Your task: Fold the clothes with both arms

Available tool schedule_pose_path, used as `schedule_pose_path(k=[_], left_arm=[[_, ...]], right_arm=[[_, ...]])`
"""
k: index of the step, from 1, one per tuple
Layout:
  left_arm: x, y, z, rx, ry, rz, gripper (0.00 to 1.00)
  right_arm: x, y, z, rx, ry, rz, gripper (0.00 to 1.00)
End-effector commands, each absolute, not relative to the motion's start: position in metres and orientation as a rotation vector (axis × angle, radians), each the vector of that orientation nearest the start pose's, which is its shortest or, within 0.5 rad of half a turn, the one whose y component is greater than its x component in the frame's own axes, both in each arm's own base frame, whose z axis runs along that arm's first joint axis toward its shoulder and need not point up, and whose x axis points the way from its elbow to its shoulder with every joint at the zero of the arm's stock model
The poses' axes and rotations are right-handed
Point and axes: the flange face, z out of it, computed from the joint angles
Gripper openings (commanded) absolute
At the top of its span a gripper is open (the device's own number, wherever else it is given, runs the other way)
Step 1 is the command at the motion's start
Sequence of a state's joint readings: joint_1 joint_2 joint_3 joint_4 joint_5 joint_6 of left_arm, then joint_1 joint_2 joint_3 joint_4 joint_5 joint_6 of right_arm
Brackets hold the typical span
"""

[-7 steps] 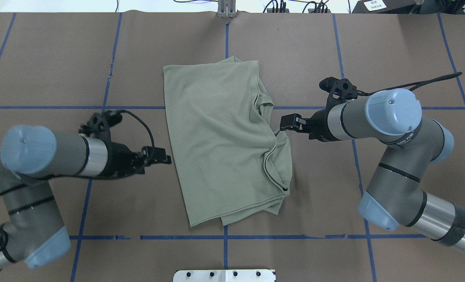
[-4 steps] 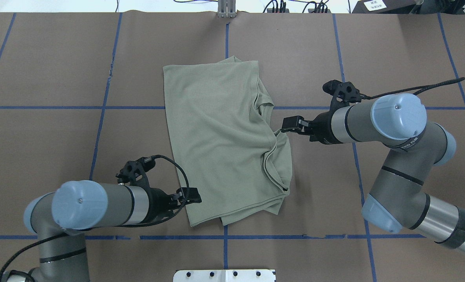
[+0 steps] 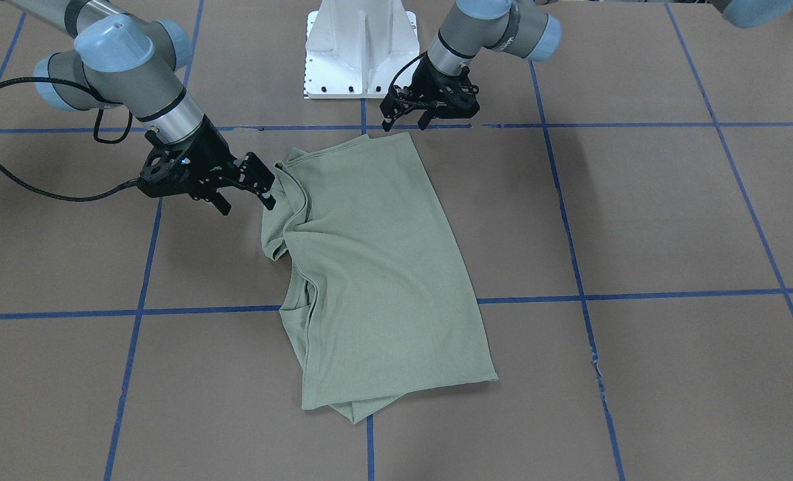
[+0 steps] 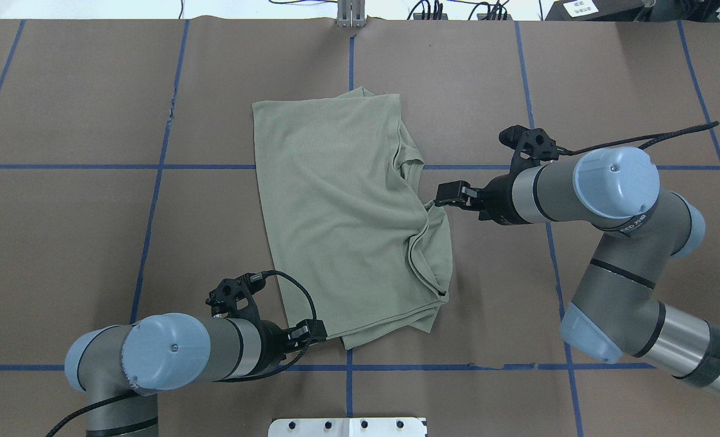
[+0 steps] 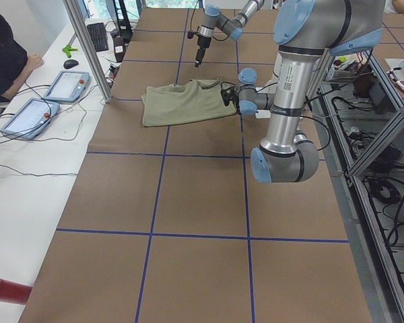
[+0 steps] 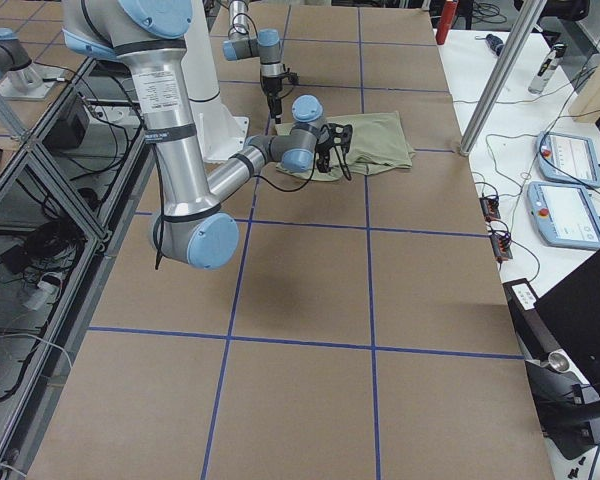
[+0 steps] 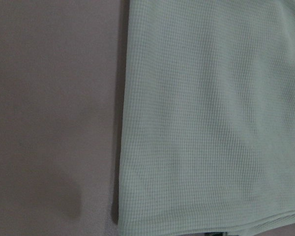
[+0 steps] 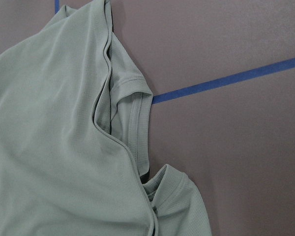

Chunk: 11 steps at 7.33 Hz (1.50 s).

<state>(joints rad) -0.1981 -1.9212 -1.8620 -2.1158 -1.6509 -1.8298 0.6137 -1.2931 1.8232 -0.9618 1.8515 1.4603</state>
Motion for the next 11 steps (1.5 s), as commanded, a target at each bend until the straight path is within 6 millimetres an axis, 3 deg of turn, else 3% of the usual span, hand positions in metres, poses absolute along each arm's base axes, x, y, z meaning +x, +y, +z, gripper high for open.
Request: schedule_pose_path(k=[1,11], left_arm=[[0.5578,-0.2382,0.2759,-0.106,1.179,-0.355,0.79],[0.5636,-0.2435,0.2778,-0.077,1.174,-0.393,0.72]], right_arm=[[-0.4176,-0.4214,0.3228,0.167,-1.148,0.284,1.0],[-0.4192,-0.4203,0.3236,0.164,-1.147,0.282,1.0]])
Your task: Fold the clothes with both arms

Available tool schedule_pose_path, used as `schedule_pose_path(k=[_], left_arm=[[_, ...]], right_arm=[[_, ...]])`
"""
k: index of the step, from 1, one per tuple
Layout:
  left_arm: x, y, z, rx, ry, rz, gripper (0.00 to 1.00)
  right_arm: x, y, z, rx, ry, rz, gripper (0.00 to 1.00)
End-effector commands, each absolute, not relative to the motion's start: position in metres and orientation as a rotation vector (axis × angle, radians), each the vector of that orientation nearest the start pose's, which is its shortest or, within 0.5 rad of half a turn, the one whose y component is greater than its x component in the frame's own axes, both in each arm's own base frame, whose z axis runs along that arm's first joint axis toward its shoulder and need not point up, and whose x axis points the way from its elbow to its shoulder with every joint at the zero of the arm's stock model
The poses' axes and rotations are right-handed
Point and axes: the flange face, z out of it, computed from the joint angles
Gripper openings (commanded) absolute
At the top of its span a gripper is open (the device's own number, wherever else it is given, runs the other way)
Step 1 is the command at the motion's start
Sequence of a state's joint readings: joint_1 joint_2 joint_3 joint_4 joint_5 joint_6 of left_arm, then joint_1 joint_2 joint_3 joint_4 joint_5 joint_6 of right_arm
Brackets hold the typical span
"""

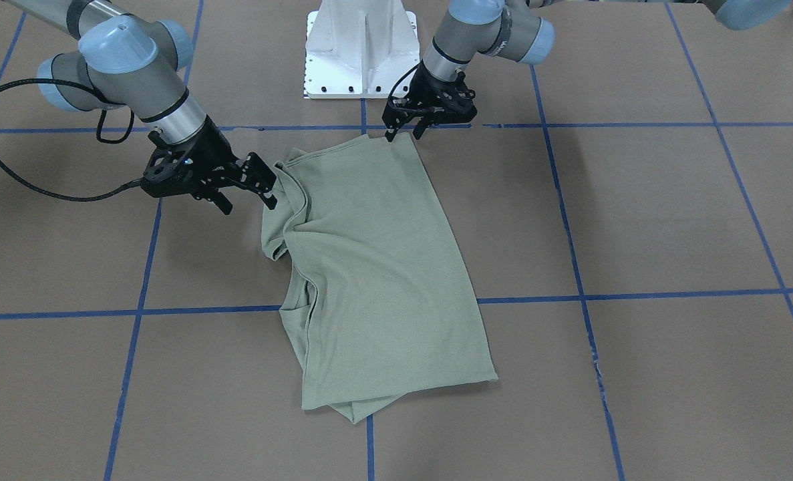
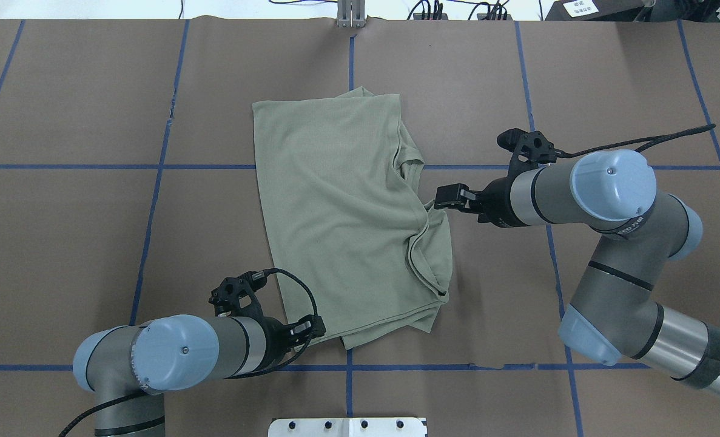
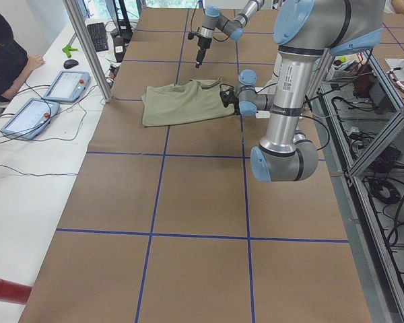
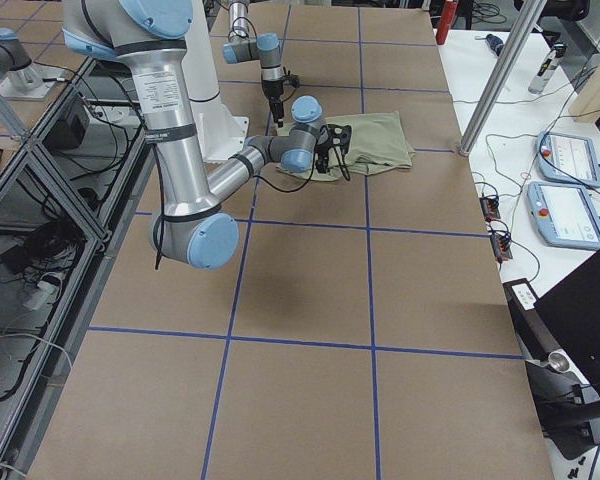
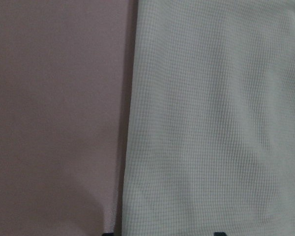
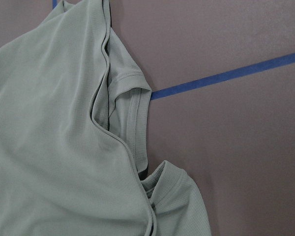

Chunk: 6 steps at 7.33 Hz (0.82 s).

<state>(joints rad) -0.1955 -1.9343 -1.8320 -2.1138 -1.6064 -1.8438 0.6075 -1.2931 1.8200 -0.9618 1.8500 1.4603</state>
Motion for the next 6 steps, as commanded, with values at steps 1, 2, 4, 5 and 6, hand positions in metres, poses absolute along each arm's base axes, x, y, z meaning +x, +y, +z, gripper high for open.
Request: schedule_pose_path(k=[1,2,4,5,6], left_arm=[[0.5632,-0.2443,0.2778,-0.077,1.174,-0.395,0.68],[0.564,-0.2436,0.2785,-0.078,1.172,-0.394,0.68],[0.5674,-0.2442,0.2781,-0.078,1.171,-0.394,0.68],[0.5697,-0.2438,0.2787,-0.079,1.169,-0.393,0.68],[0.5701,-0.2438,0.2794,-0.079,1.168,-0.393,0.68]], right_arm=[[-0.4192,-0.4203,0.3236,0.164,-1.147,0.282,1.0],[-0.4192,-0.4203,0.3236,0.164,-1.147,0.282,1.0],[-0.4193,-0.4204,0.3237,0.164,-1.146,0.282,1.0],[-0.4191,-0.4202,0.3246,0.163,-1.144,0.282,1.0],[-0.4191,-0.4202,0.3246,0.163,-1.144,0.282,1.0]])
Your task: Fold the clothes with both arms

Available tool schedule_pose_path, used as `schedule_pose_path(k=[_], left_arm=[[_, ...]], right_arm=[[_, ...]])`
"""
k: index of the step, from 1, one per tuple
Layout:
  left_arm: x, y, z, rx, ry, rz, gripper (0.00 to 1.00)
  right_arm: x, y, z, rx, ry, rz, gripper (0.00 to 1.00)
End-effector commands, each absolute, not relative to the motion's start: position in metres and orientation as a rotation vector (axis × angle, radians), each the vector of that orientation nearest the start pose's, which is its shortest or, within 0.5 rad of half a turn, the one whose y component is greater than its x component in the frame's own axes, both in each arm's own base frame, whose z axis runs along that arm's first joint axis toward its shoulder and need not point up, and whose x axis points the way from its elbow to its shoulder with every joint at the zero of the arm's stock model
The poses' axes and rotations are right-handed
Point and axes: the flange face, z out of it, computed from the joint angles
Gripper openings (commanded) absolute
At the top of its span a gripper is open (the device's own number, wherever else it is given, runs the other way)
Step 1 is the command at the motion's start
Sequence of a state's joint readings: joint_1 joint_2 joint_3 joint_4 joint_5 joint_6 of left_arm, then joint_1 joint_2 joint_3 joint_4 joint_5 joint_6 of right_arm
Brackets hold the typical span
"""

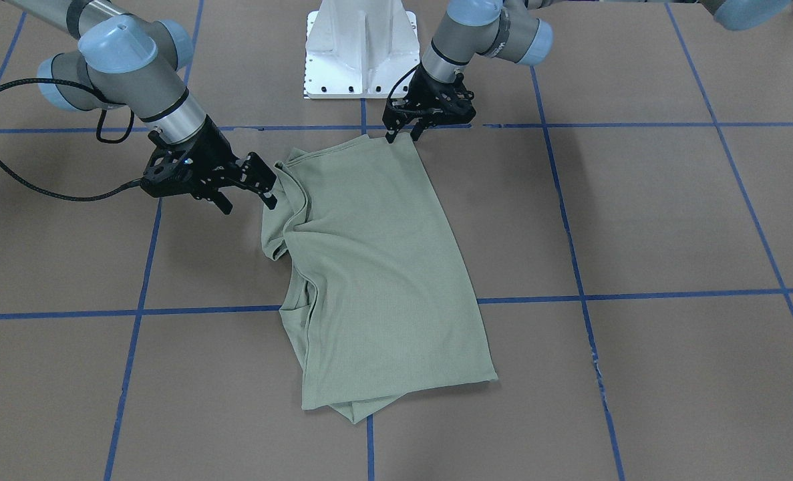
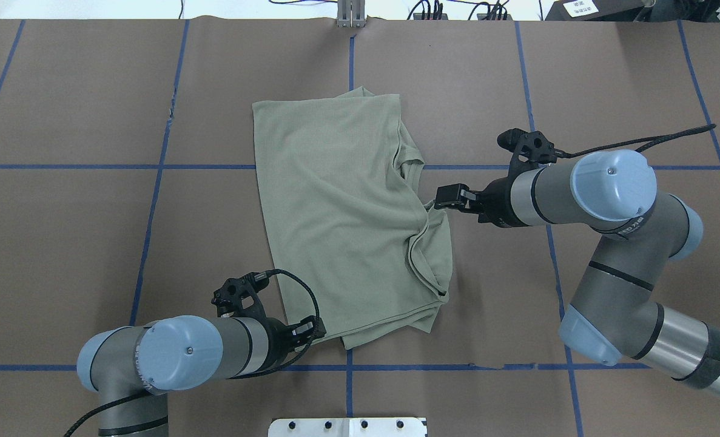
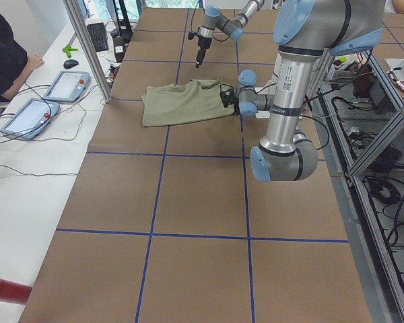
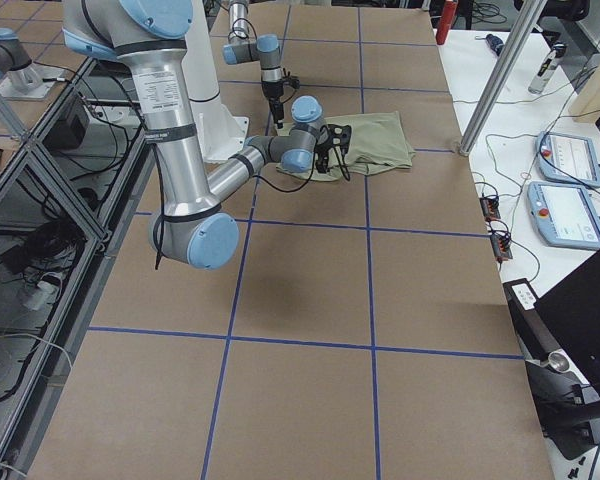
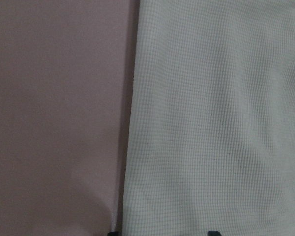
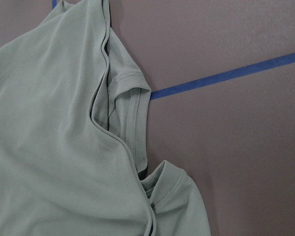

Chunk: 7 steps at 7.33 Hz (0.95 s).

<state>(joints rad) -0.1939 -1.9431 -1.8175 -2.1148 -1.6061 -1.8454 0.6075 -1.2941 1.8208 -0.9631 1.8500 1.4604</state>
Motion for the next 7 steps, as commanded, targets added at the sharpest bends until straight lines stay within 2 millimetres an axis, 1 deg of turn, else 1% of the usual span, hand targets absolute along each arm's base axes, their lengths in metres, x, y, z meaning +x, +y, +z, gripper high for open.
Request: schedule_pose_path(k=[1,3,4,5,6,7], left_arm=[[0.569,-0.245,0.279,-0.078,1.168,-0.395,0.61],[0.57,-0.244,0.279,-0.079,1.169,-0.393,0.12],[0.569,-0.243,0.277,-0.079,1.172,-0.389,0.0],[0.567,-0.244,0.276,-0.073,1.175,-0.382,0.0],[0.566,-0.244,0.273,-0.073,1.181,-0.379,0.0],[0.566,-0.243,0.273,-0.075,1.183,-0.376,0.0]], right_arm=[[-0.419,-0.42,0.325,0.163,-1.144,0.282,1.0],[-0.42,-0.42,0.325,0.164,-1.144,0.282,1.0],[-0.421,-0.418,0.325,0.164,-1.142,0.282,1.0],[-0.434,-0.409,0.326,0.151,-1.133,0.31,1.0],[-0.452,-0.396,0.319,0.119,-1.127,0.453,1.0],[-0.477,-0.376,0.31,0.086,-1.067,0.535,1.0]])
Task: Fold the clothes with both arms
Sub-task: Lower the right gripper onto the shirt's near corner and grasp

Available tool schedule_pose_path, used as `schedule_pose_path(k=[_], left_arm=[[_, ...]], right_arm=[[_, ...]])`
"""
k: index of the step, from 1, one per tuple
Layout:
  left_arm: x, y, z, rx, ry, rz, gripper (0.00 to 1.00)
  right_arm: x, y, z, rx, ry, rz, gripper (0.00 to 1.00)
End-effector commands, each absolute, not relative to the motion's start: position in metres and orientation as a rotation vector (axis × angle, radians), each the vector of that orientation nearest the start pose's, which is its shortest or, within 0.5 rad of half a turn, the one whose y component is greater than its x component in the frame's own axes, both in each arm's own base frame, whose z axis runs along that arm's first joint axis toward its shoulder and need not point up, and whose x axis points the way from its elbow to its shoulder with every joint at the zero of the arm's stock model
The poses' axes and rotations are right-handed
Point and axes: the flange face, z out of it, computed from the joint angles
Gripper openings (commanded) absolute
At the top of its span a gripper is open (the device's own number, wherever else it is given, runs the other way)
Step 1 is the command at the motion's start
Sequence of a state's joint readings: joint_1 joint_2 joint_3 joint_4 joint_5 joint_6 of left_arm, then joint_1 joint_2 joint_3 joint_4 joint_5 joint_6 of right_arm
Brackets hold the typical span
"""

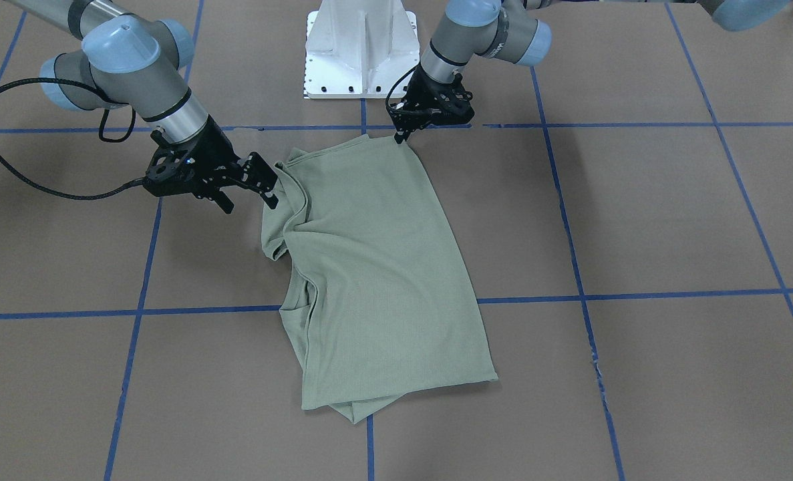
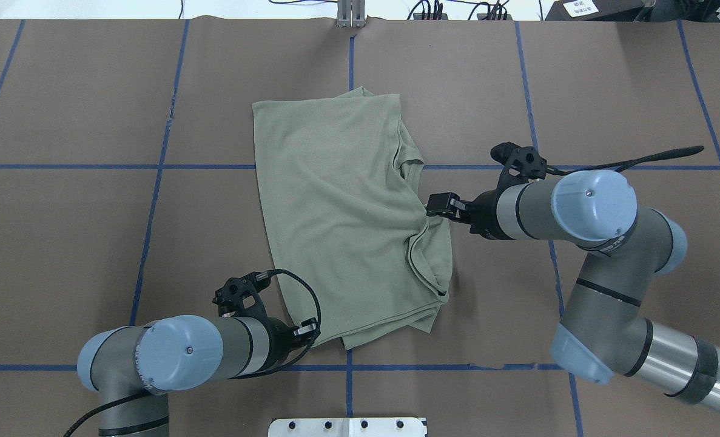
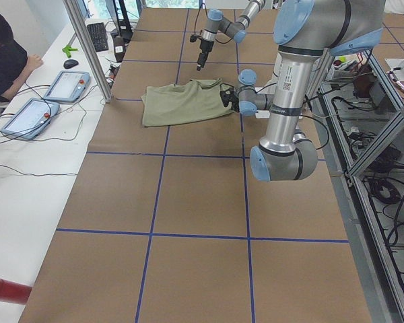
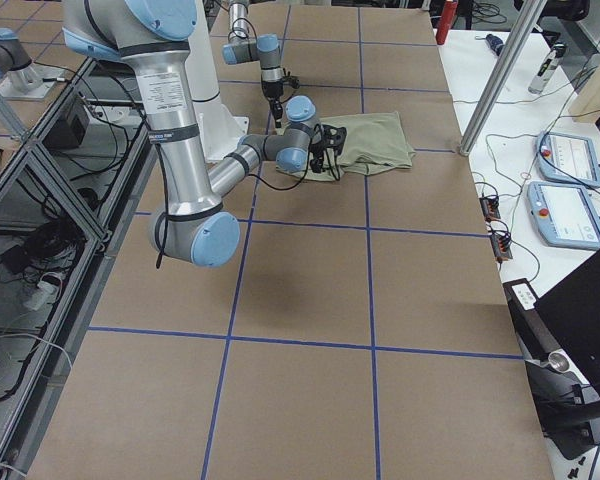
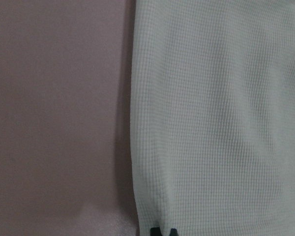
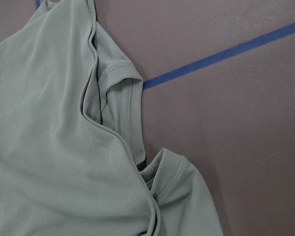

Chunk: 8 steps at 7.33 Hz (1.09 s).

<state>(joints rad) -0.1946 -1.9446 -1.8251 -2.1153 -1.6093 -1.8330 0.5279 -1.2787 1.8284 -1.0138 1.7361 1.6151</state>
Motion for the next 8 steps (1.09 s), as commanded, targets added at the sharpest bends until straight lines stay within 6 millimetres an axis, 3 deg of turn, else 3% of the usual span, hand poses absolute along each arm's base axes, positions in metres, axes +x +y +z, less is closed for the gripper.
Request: schedule_pose_path(k=[1,2,3,8], left_arm=[[0.565,-0.243,0.272,-0.076,1.186,-0.375,0.0],[0.565,-0.243,0.272,-0.076,1.186,-0.374,0.0],[0.565,-0.244,0.271,-0.077,1.189,-0.375,0.0],[0.565,-0.244,0.272,-0.077,1.189,-0.375,0.0]], right_arm=[[-0.502,-0.359,0.295,0.061,-1.024,0.571,1.0],[-0.526,-0.337,0.293,0.081,-0.982,0.549,1.0],[-0.534,-0.327,0.291,0.088,-0.979,0.529,1.0],[-0.529,-0.325,0.314,0.16,-0.852,0.329,1.0]])
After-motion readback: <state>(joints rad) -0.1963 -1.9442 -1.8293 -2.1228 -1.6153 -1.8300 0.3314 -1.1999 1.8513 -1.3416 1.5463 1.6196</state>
